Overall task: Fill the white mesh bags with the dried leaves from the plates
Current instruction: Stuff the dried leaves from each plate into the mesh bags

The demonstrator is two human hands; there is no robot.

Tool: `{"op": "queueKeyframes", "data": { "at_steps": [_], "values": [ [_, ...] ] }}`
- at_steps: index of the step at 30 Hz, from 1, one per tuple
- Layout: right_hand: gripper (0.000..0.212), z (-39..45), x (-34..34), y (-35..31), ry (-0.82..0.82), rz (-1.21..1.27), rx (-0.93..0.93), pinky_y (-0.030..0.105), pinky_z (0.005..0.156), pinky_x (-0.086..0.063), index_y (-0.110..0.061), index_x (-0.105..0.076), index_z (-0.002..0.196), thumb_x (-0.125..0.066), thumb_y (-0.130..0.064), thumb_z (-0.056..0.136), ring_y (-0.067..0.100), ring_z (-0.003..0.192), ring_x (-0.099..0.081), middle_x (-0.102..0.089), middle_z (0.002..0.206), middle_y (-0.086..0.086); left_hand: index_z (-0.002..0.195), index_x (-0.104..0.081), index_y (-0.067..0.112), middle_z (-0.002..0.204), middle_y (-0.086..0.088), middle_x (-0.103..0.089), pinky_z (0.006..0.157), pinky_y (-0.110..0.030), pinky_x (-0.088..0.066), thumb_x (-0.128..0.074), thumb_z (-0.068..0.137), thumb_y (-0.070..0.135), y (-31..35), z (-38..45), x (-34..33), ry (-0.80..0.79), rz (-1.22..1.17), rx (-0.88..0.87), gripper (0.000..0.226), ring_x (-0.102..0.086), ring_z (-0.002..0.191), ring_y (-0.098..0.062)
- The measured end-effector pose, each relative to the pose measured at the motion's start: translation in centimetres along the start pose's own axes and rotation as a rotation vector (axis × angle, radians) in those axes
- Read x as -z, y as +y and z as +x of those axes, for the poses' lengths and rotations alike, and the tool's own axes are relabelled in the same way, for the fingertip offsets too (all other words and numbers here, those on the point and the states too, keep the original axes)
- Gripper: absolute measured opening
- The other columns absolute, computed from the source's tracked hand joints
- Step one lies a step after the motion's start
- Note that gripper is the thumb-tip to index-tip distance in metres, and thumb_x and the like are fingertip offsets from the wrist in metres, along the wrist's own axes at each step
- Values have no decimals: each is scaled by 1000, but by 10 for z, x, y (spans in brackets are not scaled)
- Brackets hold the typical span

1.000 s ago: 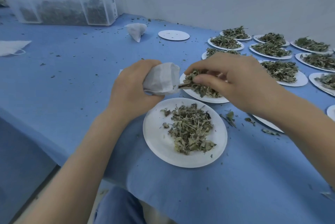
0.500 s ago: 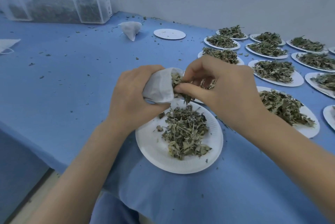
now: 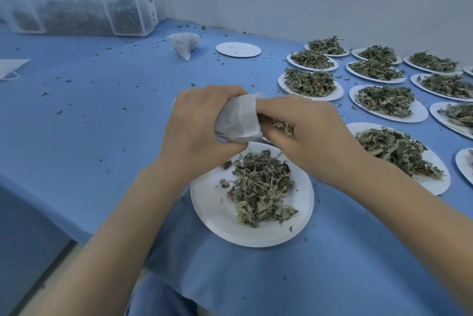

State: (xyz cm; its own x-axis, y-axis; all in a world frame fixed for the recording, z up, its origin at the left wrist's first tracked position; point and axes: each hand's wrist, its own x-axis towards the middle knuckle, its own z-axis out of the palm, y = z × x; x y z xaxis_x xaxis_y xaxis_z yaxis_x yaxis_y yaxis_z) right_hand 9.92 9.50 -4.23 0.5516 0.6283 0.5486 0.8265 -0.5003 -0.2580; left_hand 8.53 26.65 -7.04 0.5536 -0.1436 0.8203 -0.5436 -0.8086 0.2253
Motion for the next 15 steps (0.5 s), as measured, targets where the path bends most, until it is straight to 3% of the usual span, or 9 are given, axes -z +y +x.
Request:
{"op": "queueKeyframes", "data": {
  "at_steps": [3, 7, 10, 13, 15],
  "values": [
    [32, -2, 2, 2, 118, 15, -71, 24, 73, -46, -16, -68, 112, -68, -11, 80, 6, 69, -53, -70, 85, -3, 102, -63, 6, 86, -5, -65, 71, -33, -43, -67, 67, 33, 0, 5, -2, -77, -40, 44, 45, -53, 79, -14],
    [25, -2, 4, 2, 230, 40, -112, 15, 75, -43, -14, -73, 100, -71, -19, 76, -1, 76, -48, -61, 74, -11, 99, -64, 5, 82, -6, -65, 66, -37, -43, -60, 70, 30, -2, 11, -4, -83, -18, 12, 39, -56, 73, -19],
    [26, 3, 11, 1, 84, 191, -186, 26, 79, -48, -18, -74, 102, -75, -15, 76, 7, 79, -59, -71, 86, -5, 98, -65, 3, 81, -8, -66, 66, -38, -43, -66, 72, 30, -2, 12, -6, -51, -4, -1, 37, -57, 73, -20],
    [36, 5, 14, 1, -133, 330, -233, 45, 88, -48, -25, -67, 115, -60, -6, 85, 25, 91, -65, -71, 99, 4, 96, -66, 1, 80, -9, -66, 63, -39, -46, -74, 71, 27, -1, 11, -9, -39, -15, -8, 37, -60, 70, -27],
    [39, 5, 14, 2, -173, 383, -256, 43, 94, -47, -25, -63, 119, -52, -3, 89, 22, 101, -65, -71, 107, 2, 96, -65, 2, 79, -7, -65, 64, -37, -45, -70, 73, 29, -1, 9, -10, -28, -26, -9, 36, -59, 69, -25]
  ]
}}
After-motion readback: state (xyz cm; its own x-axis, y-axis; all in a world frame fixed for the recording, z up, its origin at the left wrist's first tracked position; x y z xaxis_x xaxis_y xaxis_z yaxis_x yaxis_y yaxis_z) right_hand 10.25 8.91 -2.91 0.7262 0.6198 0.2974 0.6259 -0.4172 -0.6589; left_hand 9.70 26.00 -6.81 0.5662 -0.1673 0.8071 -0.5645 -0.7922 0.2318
